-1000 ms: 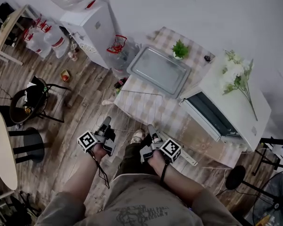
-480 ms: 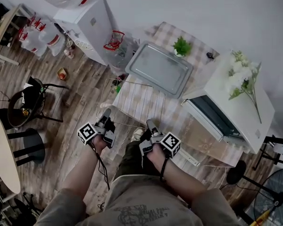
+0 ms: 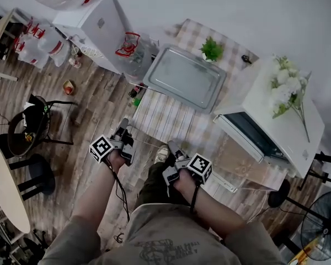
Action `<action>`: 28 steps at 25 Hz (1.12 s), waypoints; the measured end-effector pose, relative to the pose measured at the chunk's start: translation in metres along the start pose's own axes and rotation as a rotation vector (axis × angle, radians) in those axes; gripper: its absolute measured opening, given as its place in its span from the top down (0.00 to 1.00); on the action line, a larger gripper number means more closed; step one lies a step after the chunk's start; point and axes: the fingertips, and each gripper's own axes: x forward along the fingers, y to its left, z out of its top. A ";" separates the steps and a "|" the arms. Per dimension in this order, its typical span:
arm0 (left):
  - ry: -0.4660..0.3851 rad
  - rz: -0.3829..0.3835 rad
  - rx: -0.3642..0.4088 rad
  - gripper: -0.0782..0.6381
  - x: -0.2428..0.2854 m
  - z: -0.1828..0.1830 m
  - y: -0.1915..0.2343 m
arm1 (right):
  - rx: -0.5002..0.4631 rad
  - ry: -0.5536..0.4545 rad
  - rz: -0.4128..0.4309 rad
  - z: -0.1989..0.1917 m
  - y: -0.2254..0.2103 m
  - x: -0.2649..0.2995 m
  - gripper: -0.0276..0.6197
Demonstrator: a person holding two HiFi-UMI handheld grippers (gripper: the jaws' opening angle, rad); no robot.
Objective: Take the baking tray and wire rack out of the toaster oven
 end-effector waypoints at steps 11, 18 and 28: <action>0.067 0.076 0.005 0.62 0.013 -0.010 0.021 | 0.016 0.015 -0.048 -0.009 -0.020 -0.004 0.71; 0.086 0.087 -0.034 0.44 0.002 -0.018 0.017 | -0.020 0.049 -0.053 -0.018 -0.018 -0.009 0.67; 0.140 0.182 -0.063 0.41 -0.041 -0.055 0.024 | -0.041 0.099 -0.078 -0.036 -0.028 -0.029 0.65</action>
